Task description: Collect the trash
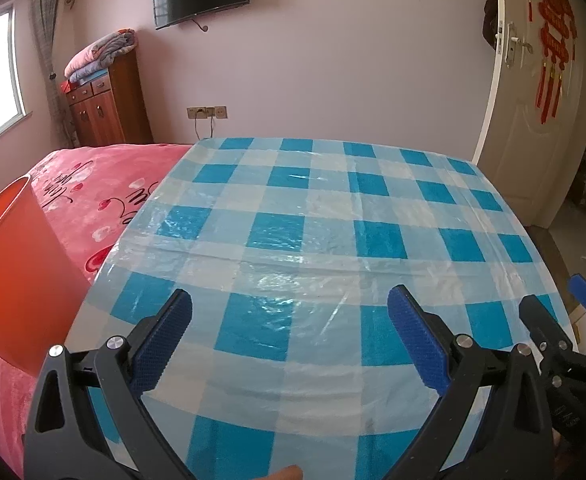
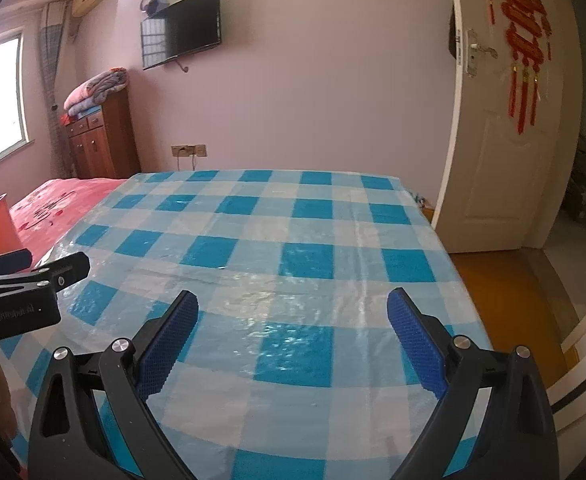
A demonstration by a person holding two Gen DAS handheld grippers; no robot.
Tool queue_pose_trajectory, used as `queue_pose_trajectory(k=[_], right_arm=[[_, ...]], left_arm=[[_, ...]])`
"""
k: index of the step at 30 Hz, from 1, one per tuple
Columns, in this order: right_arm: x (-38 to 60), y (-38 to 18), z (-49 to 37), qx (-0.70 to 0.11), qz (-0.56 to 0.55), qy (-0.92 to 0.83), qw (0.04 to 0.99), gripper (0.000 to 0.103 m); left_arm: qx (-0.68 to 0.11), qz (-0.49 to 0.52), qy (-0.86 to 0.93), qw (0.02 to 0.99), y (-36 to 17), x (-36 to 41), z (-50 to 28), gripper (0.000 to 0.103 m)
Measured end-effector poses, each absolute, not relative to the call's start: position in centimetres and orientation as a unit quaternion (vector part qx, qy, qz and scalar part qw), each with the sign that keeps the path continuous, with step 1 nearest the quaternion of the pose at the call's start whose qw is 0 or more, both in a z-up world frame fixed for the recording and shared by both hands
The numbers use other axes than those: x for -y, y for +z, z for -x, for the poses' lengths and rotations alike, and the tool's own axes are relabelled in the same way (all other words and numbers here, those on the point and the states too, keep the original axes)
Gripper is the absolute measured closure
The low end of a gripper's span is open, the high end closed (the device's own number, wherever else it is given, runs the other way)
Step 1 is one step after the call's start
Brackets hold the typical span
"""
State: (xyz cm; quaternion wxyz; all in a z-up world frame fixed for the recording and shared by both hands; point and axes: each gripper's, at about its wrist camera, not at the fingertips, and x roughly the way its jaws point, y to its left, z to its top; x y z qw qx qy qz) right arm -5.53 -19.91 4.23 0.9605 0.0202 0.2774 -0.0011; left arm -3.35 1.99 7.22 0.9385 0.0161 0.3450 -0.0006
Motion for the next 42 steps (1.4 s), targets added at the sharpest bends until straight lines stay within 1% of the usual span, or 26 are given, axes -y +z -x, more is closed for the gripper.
queue_pose_trajectory(k=[10, 22, 42], right_arm=[[21.9, 3.3, 5.1, -0.285, -0.027, -0.018, 0.958, 0.009], [23.4, 2.7, 4.9, -0.293, -0.036, -0.02, 0.955, 0.009], [23.1, 2.2, 4.3, -0.304, -0.036, -0.013, 0.952, 0.009]], left_arm=[[-0.347, -0.036, -0.001, 0.937, 6.2, 0.8, 2.7, 0.004], [-0.351, -0.05, 0.008, 0.935, 5.2, 2.3, 2.3, 0.004], [-0.367, -0.042, -0.013, 0.929, 3.7, 2.3, 1.7, 0.004]])
